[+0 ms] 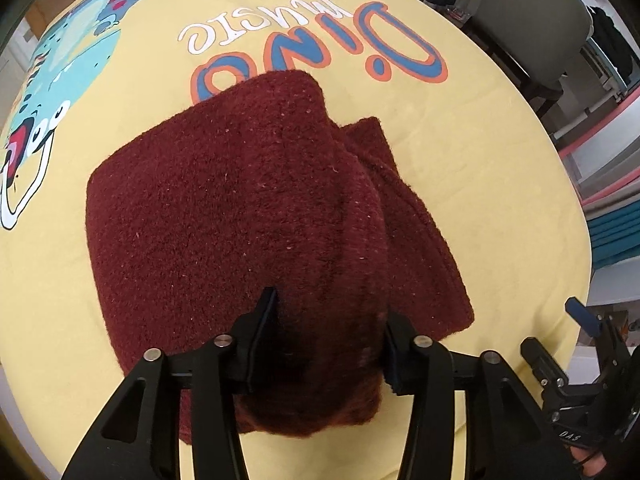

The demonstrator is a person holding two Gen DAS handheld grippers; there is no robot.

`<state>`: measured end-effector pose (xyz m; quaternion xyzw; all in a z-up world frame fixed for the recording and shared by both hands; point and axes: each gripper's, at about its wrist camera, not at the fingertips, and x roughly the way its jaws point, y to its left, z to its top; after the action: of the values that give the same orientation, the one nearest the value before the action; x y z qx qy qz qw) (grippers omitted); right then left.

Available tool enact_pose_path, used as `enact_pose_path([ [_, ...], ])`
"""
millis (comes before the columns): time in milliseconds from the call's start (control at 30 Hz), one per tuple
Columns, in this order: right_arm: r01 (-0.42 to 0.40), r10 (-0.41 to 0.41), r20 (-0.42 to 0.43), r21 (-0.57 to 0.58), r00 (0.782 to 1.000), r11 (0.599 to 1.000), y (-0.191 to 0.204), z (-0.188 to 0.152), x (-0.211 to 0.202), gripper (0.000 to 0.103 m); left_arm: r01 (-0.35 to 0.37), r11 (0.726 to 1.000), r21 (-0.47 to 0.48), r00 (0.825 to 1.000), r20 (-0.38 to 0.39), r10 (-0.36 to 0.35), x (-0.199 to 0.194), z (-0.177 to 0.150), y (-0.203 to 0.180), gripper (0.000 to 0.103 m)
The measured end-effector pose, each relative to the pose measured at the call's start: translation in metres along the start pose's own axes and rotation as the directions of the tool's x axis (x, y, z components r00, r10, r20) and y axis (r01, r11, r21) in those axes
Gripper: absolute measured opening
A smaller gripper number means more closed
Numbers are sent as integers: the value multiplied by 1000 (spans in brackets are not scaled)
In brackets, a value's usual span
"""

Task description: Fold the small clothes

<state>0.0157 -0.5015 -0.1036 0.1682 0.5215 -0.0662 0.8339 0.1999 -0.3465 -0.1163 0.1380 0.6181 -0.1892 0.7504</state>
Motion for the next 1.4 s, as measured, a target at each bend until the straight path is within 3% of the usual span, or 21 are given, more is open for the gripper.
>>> enact_pose_path([
  [67,-1,1,1,-2,1000,1000,1,-1,-1,103,18,1000,-7,1000,-1,-18,-8,-2,1,68],
  [267,-3,3,4,-7,1000,1000,3,0,-6,103,59,998,-18,998,40,-58,-38,-6,9,99],
  [500,-62,62,-3,-45,998,997,20,17,-18,103,88,992,-91,989,129,-76,-83,-7,42,101],
  [600,-74,75,6,-95,997,993,37,32,-26,103,20,990,-136,988,155,1,-97,-12,69,101],
  [733,-117,119,4,-154,993,981,68,59,-35,103,2,976,-217,989,147,31,-97,-29,108,101],
  [900,-199,185,-91,-194,979,961,117,92,-22,103,-3,956,-292,989,141,46,-89,-58,142,101],
  [1033,-205,156,-202,-254,967,945,159,106,11,103,21,947,-321,992,127,21,-84,-73,156,101],
  [1200,-187,108,-304,-247,947,951,177,100,52,102,-4,955,-296,995,95,33,-75,-86,161,101],
  [1300,-177,95,-326,-231,940,957,177,96,63,93,-19,963,-269,996,76,41,-68,-90,159,101],
  [1333,-184,102,-334,-225,937,957,176,94,65,83,-17,963,-268,996,74,38,-65,-91,160,101],
  [1367,-192,110,-341,-217,934,957,175,94,67,64,-15,963,-269,997,71,35,-62,-92,160,101],
  [1400,-201,120,-350,-205,929,958,173,93,68,56,-16,962,-273,997,68,36,-59,-93,160,101],
])
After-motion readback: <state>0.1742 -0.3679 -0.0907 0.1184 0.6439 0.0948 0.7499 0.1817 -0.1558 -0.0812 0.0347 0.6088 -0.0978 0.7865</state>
